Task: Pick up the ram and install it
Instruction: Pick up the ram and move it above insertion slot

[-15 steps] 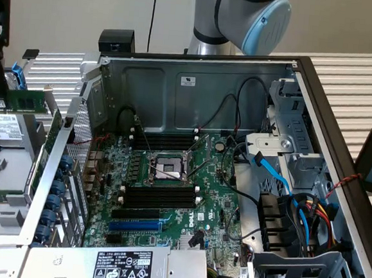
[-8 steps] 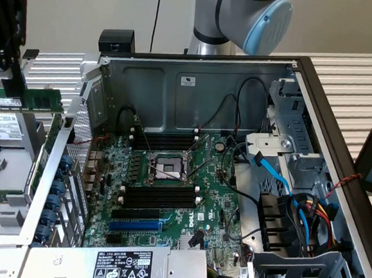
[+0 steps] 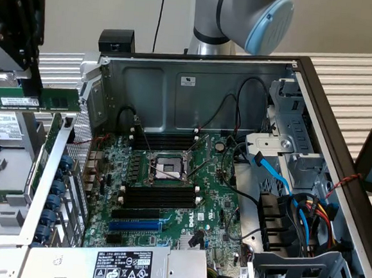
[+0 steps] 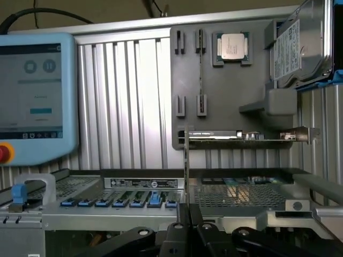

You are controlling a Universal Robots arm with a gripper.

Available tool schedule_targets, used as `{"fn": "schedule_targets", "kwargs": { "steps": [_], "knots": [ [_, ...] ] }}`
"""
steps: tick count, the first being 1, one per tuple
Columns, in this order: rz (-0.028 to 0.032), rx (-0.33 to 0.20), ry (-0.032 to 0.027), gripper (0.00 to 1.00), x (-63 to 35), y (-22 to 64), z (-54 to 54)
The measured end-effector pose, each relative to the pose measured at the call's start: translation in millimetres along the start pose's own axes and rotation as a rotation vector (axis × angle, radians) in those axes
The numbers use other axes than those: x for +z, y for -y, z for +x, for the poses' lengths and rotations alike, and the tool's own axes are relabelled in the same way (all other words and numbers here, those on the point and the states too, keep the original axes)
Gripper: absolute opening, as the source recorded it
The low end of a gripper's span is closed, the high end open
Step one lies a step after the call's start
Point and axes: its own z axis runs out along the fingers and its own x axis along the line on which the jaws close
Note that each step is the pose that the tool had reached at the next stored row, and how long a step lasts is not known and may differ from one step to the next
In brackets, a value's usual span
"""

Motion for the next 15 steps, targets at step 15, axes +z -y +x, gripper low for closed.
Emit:
{"fn": "schedule_targets", "kwargs": {
  "steps": [15],
  "knots": [
    [0.0000, 0.000, 0.0001, 0.12, 1.1, 59.6, -4.0]
  ]
}}
